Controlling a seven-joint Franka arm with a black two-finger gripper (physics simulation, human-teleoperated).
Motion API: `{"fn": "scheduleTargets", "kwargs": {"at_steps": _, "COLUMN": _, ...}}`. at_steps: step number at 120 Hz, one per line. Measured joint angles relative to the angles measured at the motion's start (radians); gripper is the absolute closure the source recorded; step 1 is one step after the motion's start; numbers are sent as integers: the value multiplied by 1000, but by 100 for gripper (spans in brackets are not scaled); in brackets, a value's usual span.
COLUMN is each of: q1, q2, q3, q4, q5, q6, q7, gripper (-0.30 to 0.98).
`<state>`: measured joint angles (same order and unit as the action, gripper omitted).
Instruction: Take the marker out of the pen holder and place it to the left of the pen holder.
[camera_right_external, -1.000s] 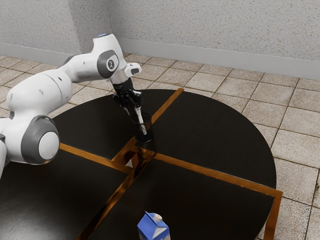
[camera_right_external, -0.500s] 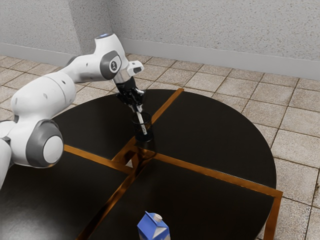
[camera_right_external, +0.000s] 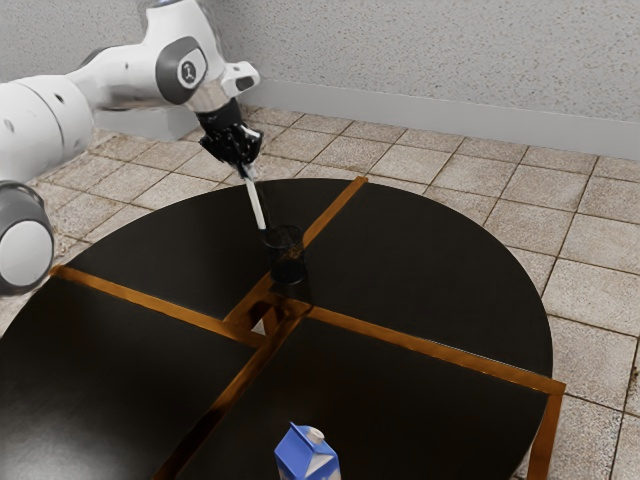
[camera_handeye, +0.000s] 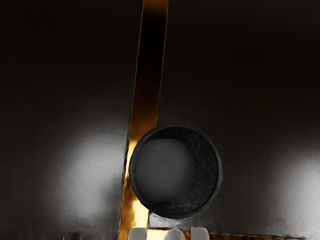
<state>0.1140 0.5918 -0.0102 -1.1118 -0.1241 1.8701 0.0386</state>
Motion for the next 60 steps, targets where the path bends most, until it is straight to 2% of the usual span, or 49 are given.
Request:
{"fn": "scheduleTargets", "kwargs": {"at_steps": 13, "q1": 105, "q2": -115, "q3": 18, "q4": -240, "q5": 9, "q6": 32, "q7": -4, "gripper": 77}}
{"fn": "scheduleTargets", "kwargs": {"at_steps": 23, "q1": 161, "q2": -115, "q3": 19, "q4": -361, "q5": 1, "q6": 65, "q7": -7, "gripper": 78}}
{"fn": "scheduleTargets", "kwargs": {"at_steps": 34, "q1": 182, "q2": -82, "q3": 18, "q4": -404, "q5": -12, "q6": 94, "q7": -9, "gripper": 78}}
{"fn": "scheduleTargets", "kwargs": {"at_steps": 53, "q1": 202, "q2": -72, "q3": 17, "q4": -403, "q5": -52, "q6": 116, "q7": 4, "gripper": 45}}
{"fn": "scheduleTargets", "kwargs": {"at_steps": 60, "q1": 208, "q2": -105, "q3": 17, "q4": -400, "q5": -66, "q6": 113, "q7": 19, "gripper": 34}}
